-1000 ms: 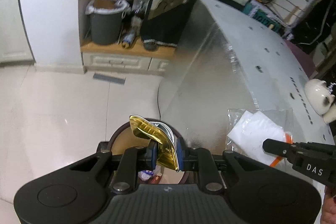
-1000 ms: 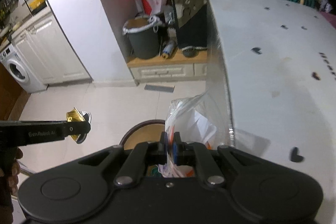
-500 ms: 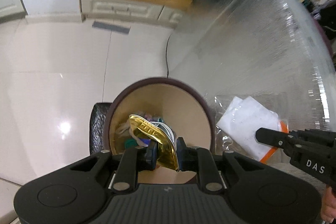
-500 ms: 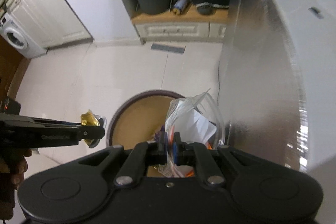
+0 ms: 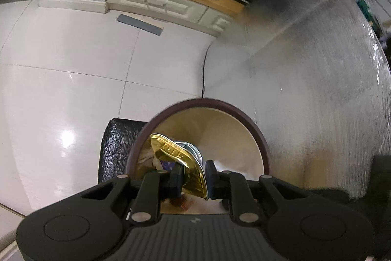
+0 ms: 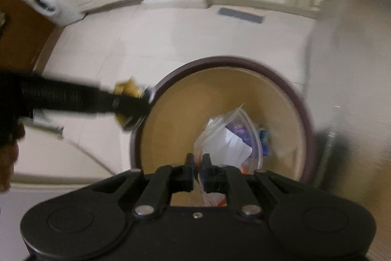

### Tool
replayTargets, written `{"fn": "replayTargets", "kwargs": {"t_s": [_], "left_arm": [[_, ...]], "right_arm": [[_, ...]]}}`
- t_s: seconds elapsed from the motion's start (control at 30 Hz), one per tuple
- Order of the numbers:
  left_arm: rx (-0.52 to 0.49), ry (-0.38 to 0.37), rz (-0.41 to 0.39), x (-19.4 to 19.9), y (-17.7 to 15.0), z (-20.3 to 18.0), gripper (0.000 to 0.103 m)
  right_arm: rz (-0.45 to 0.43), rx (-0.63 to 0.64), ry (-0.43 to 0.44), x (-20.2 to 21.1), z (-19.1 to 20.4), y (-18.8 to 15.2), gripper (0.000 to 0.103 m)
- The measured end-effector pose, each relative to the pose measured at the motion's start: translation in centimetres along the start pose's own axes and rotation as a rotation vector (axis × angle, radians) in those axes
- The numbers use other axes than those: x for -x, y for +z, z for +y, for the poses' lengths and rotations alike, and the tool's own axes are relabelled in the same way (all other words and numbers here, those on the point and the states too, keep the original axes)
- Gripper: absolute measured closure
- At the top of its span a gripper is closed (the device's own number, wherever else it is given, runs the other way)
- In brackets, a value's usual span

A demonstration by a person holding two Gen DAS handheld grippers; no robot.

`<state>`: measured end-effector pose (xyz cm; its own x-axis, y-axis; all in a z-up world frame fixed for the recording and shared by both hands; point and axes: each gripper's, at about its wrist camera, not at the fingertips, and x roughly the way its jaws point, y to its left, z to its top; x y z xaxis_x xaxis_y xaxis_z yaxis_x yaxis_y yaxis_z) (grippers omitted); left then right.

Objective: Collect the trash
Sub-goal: 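Open both tools to drop the gold wrapper and clear bag into the wastebasket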

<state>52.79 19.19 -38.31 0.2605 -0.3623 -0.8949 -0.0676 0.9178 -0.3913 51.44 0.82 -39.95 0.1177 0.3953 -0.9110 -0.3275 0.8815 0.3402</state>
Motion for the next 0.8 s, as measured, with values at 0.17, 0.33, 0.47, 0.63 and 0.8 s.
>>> {"fn": "replayTargets", "kwargs": {"t_s": [0.17,0.33,0.47,0.63,0.8], "left_arm": [[0.031,-0.03,0.01,-0.7,0.4,0.6,0.084],[0.02,-0.07,0.057,-2.5,0.5,-0.2,0.084],[0.001,-0.083,0.097,-3.8,0.5,-1.1,0.084],[-0.051,-0.098,0.125,-5.5,1.2,-2.6,0.084],[-0.063,-0.108,0.18,-7.0,1.3,-3.0,0.083]], "right_arm": [[0.061,-0.047,0.102,-1.3,0.3,-1.1,0.06],[0.082,-0.109,0.096,-0.9,0.0,-2.6,0.06],[0.06,-0.177,0.037,0.0,-0.4,-3.2,0.062],[0.011,-0.243,-0.03,1.8,-1.0,-3.6,0.062],[-0.032,-0.284,-0.067,3.5,-1.7,-4.0,0.061]]}}
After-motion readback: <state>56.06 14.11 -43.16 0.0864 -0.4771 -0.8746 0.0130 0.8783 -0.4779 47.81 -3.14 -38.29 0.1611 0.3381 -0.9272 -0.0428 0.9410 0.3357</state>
